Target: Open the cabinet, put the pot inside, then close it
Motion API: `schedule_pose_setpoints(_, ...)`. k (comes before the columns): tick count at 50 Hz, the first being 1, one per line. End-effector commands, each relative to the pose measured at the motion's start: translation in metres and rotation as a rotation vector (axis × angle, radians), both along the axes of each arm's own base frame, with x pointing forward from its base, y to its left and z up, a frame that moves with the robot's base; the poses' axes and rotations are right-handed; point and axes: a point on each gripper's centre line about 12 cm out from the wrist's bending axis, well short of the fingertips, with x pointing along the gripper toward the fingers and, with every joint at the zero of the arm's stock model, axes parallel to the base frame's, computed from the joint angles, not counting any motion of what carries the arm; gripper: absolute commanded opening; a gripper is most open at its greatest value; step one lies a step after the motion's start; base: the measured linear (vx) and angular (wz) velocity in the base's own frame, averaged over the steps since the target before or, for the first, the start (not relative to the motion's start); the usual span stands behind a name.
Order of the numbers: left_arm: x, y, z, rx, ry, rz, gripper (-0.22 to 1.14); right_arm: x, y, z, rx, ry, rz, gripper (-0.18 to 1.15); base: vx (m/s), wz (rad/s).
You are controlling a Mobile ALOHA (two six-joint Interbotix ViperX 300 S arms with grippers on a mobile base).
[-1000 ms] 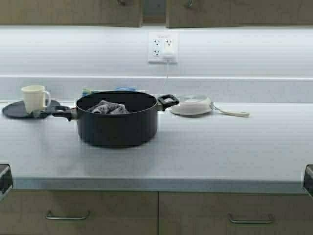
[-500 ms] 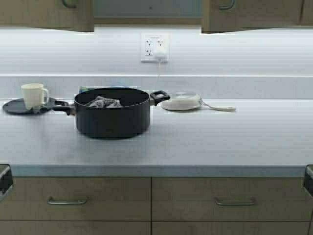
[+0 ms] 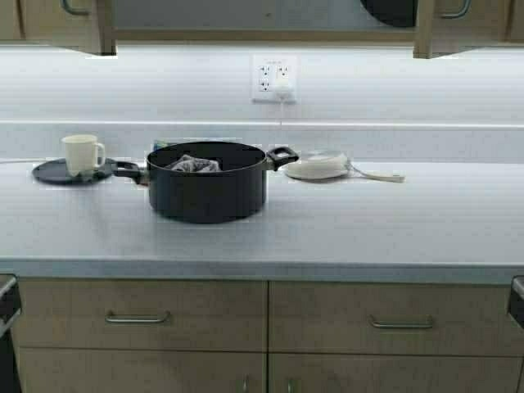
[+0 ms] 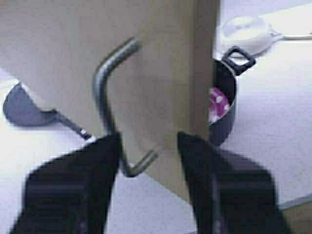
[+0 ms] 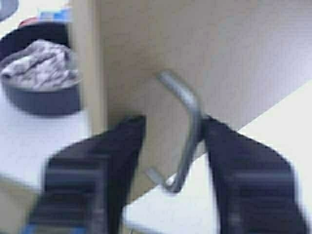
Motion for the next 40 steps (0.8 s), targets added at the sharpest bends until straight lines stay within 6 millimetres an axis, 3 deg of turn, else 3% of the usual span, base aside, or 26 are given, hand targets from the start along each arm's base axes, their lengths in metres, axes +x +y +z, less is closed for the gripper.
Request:
schedule_pose_setpoints(1, -0.01, 0.0, 0.007, 0.01, 0.016, -0.019, 0.89, -0.023, 0.006, 0.012, -0.019, 0.001, 0.068, 0.91, -0.06, 0.04)
schedule_pose_setpoints(6, -0.015, -0.003, 0.009, 0.0, 0.017, -0.038, 0.63, -0.034, 0.004, 0.015, -0.018, 0.004, 0.075, 0.69, -0.08, 0.08)
schedule_pose_setpoints(14, -0.015, -0.025, 0.011, -0.001, 0.004, -0.119, -0.1, -0.032, 0.013, 0.013, 0.011, 0.008, 0.095, -0.09, -0.1, 0.09)
schedule_pose_setpoints(15, -0.013, -0.029, 0.011, -0.002, 0.002, -0.131, -0.13, -0.03, 0.016, 0.013, 0.016, 0.003, 0.099, -0.11, -0.1, 0.04)
schedule_pose_setpoints(17, -0.009, -0.039, 0.011, -0.007, -0.005, -0.155, -0.12, -0.025, 0.022, 0.013, 0.022, -0.011, 0.109, -0.07, -0.1, 0.03)
schedule_pose_setpoints(22, 0.006, -0.068, 0.008, -0.015, -0.012, -0.218, 0.06, -0.011, 0.046, 0.013, 0.062, -0.048, 0.141, 0.1, -0.1, 0.05)
schedule_pose_setpoints(28, 0.03, -0.096, 0.005, -0.054, -0.049, -0.229, 0.04, 0.009, 0.073, 0.016, 0.152, -0.103, 0.132, 0.05, -0.09, 0.07)
schedule_pose_setpoints(35, 0.069, -0.118, -0.004, -0.135, -0.083, -0.184, 0.02, 0.042, 0.087, 0.022, 0.241, -0.169, 0.062, 0.05, -0.07, 0.05)
schedule_pose_setpoints(40, 0.098, -0.133, -0.007, -0.178, -0.094, -0.162, 0.02, 0.071, 0.102, 0.023, 0.212, -0.183, 0.063, 0.05, -0.03, 0.05)
